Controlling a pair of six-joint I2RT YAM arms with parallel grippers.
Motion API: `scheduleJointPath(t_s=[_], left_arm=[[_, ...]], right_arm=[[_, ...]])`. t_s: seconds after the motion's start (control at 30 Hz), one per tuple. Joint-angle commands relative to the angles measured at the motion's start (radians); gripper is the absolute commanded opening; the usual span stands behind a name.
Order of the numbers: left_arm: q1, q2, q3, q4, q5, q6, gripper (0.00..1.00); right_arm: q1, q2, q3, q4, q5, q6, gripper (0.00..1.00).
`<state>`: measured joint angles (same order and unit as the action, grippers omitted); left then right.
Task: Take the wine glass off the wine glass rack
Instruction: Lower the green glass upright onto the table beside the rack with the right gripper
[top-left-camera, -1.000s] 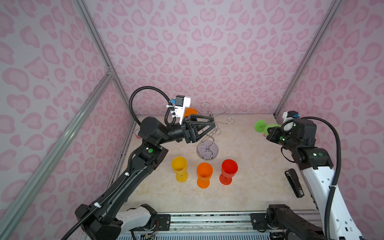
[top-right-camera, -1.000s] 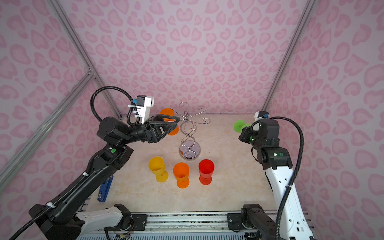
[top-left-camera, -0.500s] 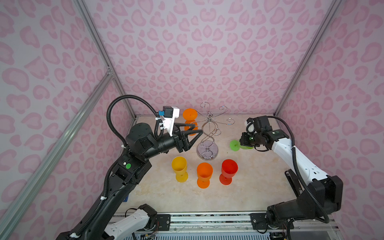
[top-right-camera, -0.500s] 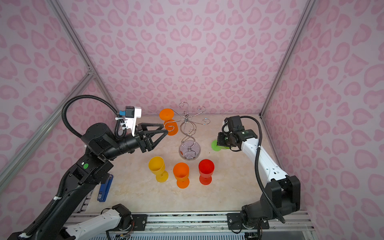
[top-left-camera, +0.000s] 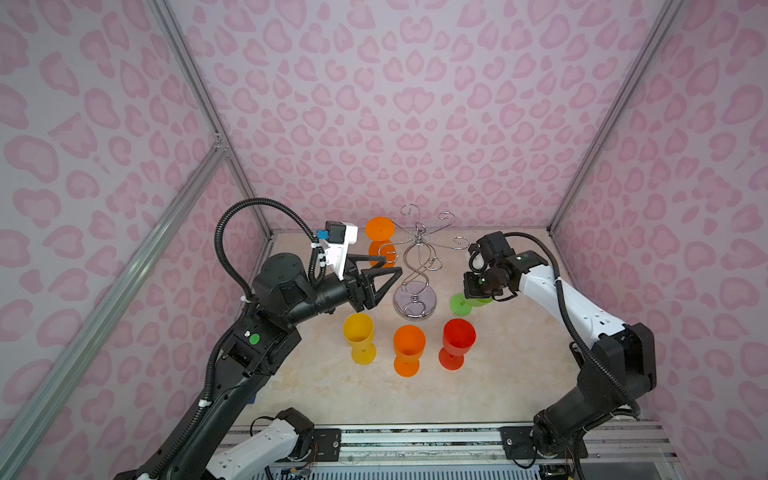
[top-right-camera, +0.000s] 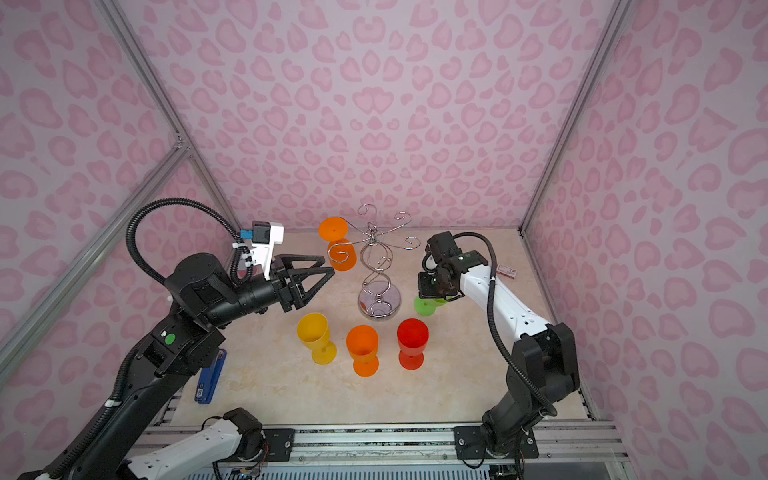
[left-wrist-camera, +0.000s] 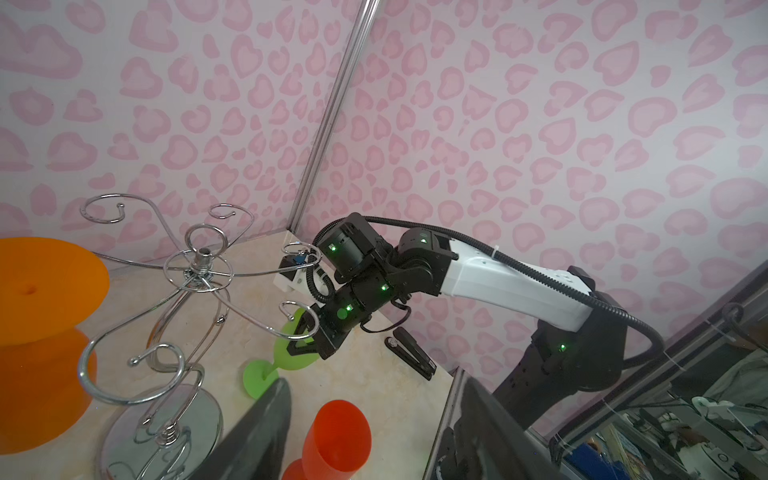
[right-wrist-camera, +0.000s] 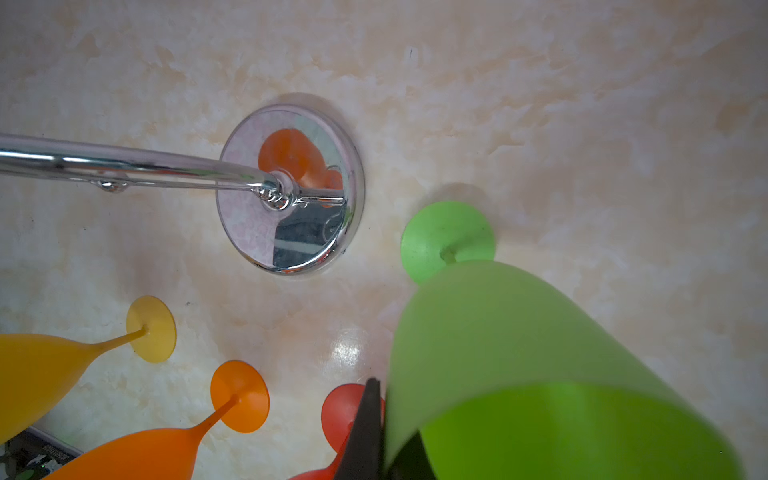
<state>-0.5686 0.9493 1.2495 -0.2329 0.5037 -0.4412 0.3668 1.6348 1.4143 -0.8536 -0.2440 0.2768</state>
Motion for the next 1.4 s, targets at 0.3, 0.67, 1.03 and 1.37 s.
scheduleJointPath(t_s=[0.3, 0.67, 1.03, 1.37], left_arm=[[0.004, -0.011, -0.013, 0.02, 0.007, 0.012, 0.67], [0.004, -0.004, -0.019, 0.023, 0.004, 0.005, 0.67], [0.026, -0.014, -0.011, 0.023, -0.044, -0.042, 0.66], [0.336, 0.045, -0.028, 0.095, 0.111, -0.354, 0.61]], right_arm=[[0.008, 0.022, 0.054, -0.047, -0.013, -0.014, 0.24], [0.009, 0.011, 0.123, -0.078, -0.012, -0.022, 0.35], [0.006, -0.151, 0.104, -0.091, 0.036, 0.012, 0.39], [-0.07, -0.455, -0.058, 0.026, 0.088, 0.074, 0.39]])
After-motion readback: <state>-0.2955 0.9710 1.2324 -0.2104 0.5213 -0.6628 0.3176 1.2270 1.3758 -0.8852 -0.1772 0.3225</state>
